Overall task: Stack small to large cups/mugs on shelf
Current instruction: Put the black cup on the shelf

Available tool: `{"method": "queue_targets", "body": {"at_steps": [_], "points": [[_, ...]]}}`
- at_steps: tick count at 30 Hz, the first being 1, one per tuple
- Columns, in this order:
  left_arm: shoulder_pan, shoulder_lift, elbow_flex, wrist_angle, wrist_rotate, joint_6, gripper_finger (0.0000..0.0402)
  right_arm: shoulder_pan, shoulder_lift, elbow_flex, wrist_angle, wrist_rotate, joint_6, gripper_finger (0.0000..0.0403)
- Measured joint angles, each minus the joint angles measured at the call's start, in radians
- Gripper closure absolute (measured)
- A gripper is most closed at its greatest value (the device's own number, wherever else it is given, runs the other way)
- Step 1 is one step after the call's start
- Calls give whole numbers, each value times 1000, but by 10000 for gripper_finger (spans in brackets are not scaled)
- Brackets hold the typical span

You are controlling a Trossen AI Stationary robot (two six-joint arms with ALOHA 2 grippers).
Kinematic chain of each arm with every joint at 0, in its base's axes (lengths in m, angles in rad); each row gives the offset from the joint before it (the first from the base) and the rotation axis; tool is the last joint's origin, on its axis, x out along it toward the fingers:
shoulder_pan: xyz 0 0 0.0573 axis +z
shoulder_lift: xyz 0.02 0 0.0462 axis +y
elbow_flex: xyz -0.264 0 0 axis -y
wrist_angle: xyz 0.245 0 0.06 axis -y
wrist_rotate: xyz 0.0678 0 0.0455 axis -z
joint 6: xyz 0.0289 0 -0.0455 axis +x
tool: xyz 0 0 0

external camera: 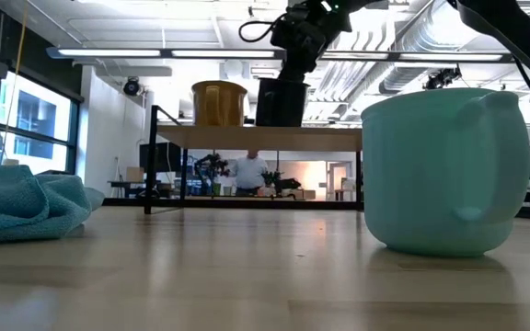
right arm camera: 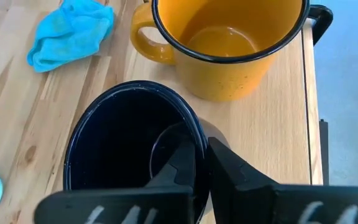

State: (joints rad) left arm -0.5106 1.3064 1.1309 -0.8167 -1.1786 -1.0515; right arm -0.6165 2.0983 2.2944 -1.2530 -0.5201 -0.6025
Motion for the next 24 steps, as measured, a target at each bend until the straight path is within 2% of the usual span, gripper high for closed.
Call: {"method": "queue_targets", "body": {"at_steps": [9,17,24], "points": [[0,0,0,-2,0,0,364,-1,0,0,21,30,21,402],[0,0,0,-2,0,0,364,-1,2,0,38,50,44,374],[0,0,0,-4,0,0,364,2,16,0,31,49,45,378]]}}
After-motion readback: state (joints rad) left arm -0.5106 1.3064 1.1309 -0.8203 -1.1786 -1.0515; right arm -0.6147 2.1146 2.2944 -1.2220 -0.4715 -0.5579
